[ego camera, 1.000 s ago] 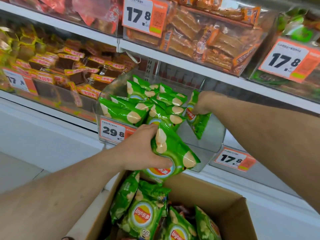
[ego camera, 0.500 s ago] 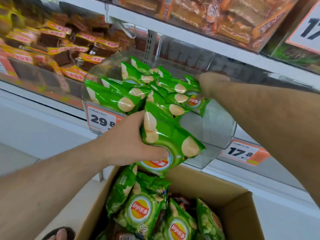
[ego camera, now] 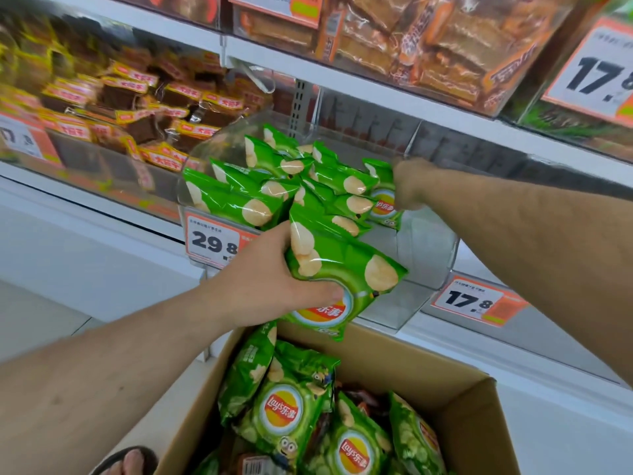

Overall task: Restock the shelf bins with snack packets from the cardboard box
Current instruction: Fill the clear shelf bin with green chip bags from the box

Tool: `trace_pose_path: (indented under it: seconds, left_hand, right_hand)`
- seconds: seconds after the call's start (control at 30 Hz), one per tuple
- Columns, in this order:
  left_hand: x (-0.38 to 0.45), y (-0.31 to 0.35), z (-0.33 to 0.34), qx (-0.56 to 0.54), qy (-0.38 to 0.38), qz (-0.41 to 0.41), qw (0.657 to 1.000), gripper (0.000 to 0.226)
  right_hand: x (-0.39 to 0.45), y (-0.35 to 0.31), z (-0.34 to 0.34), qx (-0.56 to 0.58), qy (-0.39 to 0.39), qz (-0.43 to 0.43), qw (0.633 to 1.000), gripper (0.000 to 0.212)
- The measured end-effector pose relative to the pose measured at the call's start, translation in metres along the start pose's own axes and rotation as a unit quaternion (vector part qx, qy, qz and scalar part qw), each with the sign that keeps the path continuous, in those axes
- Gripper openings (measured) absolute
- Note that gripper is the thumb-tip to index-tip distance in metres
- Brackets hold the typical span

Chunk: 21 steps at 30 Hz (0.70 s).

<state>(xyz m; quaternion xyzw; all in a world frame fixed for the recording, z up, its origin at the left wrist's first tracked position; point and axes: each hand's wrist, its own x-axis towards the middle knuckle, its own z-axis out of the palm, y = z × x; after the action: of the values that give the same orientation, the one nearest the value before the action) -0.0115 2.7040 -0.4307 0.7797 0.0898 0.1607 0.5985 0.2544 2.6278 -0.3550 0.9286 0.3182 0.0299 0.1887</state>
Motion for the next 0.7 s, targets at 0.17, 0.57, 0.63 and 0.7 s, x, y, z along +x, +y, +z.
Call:
trace_pose_path:
  seconds: [0.17, 0.57, 0.63, 0.7]
  left_hand:
    - [-0.010, 0.015, 0.007, -0.022, 0.043, -0.001, 0.999, 0.048]
    - [-0.012, 0.030, 0.030, -0.022, 0.014, -0.011, 1.000, 0.056]
    - [-0.009, 0.023, 0.024, 0.108, 0.076, 0.054, 0.990, 0.048]
    - [-0.008, 0.015, 0.019, 0.220, 0.086, 0.096, 0.967, 0.048]
  right_hand:
    - [-0.065, 0.010, -0.028, 0.165, 0.226, -0.049, 0.959, 0.019]
    - [-0.189, 0.003, -0.065, 0.160, -0.122, -0.203, 0.958, 0.054]
    - [-0.189, 0.015, -0.079, 0.137, -0.105, -0.148, 0.974, 0.061]
    - [-0.185, 0.022, -0.089, 0.123, -0.062, -0.084, 0.987, 0.059]
